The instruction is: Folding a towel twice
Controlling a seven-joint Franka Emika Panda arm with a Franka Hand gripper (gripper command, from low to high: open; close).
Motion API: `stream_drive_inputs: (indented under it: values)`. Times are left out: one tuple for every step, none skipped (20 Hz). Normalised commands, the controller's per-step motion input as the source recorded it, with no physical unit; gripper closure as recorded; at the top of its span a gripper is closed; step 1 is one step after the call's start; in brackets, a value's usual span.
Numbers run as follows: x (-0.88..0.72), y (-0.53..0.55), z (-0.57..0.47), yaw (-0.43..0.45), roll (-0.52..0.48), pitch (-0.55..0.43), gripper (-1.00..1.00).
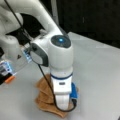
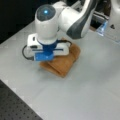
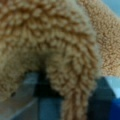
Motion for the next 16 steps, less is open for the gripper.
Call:
stream_drive_inputs:
  values:
    - [0.07,-0.2,-0.14,-0.029,0.212,-0.05,1.0]
    - [0.07,-0.18,-0.13,-0.04,0.226,-0.075,1.0]
    - [0.08,-0.15,-0.12,-0.041,0.228,-0.088,1.0]
    - [0.09,-0.13,-0.11,-0.039,0.217,-0.091,1.0]
    - [0.11,-0.11,-0.11,-0.024,0.22,-0.104,1.0]
    - [0.13,-0.09,-0.11,-0.013,0.221,-0.108,1.0]
    - [0.14,-0.08,-0.1,-0.006,0.209,-0.105,1.0]
    - [0.15,-0.07,-0.11,-0.007,0.212,-0.114,1.0]
    - [0.15,-0.07,-0.1,-0.008,0.202,-0.11,1.0]
    - [0.15,-0.07,-0.1,-0.016,0.201,-0.117,1.0]
    - [0.16,-0.07,-0.1,-0.018,0.202,-0.116,1.0]
    - [0.16,-0.07,-0.09,-0.021,0.194,-0.11,1.0]
    - [0.15,-0.07,-0.09,-0.024,0.203,-0.111,1.0]
    - [0.15,-0.08,-0.09,-0.026,0.203,-0.104,1.0]
    - [0.15,-0.08,-0.1,-0.023,0.202,-0.101,1.0]
    - [0.15,-0.09,-0.09,-0.018,0.196,-0.093,1.0]
